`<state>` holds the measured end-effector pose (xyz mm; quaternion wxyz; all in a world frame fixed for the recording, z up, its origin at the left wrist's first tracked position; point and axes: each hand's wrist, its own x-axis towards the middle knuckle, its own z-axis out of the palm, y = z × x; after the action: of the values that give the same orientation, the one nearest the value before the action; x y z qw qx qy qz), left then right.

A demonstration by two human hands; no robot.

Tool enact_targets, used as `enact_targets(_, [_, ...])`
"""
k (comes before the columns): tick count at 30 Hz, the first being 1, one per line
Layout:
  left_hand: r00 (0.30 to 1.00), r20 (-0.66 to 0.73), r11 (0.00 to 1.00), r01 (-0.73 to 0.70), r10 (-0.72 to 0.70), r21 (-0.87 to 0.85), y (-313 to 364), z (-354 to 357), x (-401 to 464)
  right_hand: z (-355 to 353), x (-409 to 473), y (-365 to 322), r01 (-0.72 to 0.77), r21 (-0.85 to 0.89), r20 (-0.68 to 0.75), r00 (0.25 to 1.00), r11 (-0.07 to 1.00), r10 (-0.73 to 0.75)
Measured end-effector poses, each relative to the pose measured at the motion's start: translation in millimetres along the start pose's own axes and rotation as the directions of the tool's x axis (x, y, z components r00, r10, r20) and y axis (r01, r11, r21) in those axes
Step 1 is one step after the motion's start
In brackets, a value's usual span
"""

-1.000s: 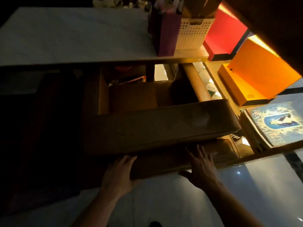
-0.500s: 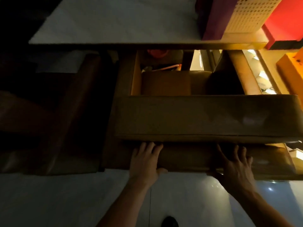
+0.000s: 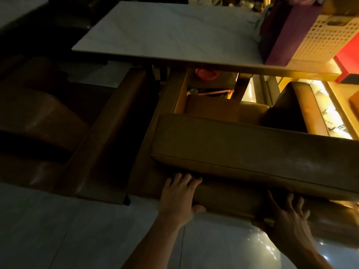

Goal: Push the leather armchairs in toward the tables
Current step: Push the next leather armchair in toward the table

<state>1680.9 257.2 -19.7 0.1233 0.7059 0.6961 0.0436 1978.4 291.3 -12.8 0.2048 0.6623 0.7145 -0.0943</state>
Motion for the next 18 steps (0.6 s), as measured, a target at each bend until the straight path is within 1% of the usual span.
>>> enact_targets(3, [1.0,-0.011,1.0,0.008,-0.008,0.0,-14.8,-1.4,-11.4,4.7,-11.6,-17.4,-0.005,0.042,0.002,1.0,0.999,0.005])
enact_targets(7, [1.0,-0.014,1.0,0.014,-0.015,-0.013,-25.9,-0.8,-29.7,9.5,-28.5,-30.8,-0.013,0.049,0.011,1.0,0.999,0.013])
enact_targets(13, [1.0,-0.006,1.0,0.016,-0.016,-0.01,-44.0,2.7,-70.5,15.9,-61.2,-48.0,0.013,0.116,0.004,1.0,0.993,-0.014])
enact_targets(16, [1.0,0.008,1.0,-0.005,0.005,-0.001,-55.1,3.8,-91.5,20.3,-79.5,-57.3,0.005,0.088,0.037,0.999,0.996,-0.009])
enact_targets(18, [1.0,0.007,1.0,-0.02,0.02,0.001,-63.5,3.9,-101.4,21.9,-87.1,-66.0,0.027,0.146,-0.04,0.999,0.989,-0.021])
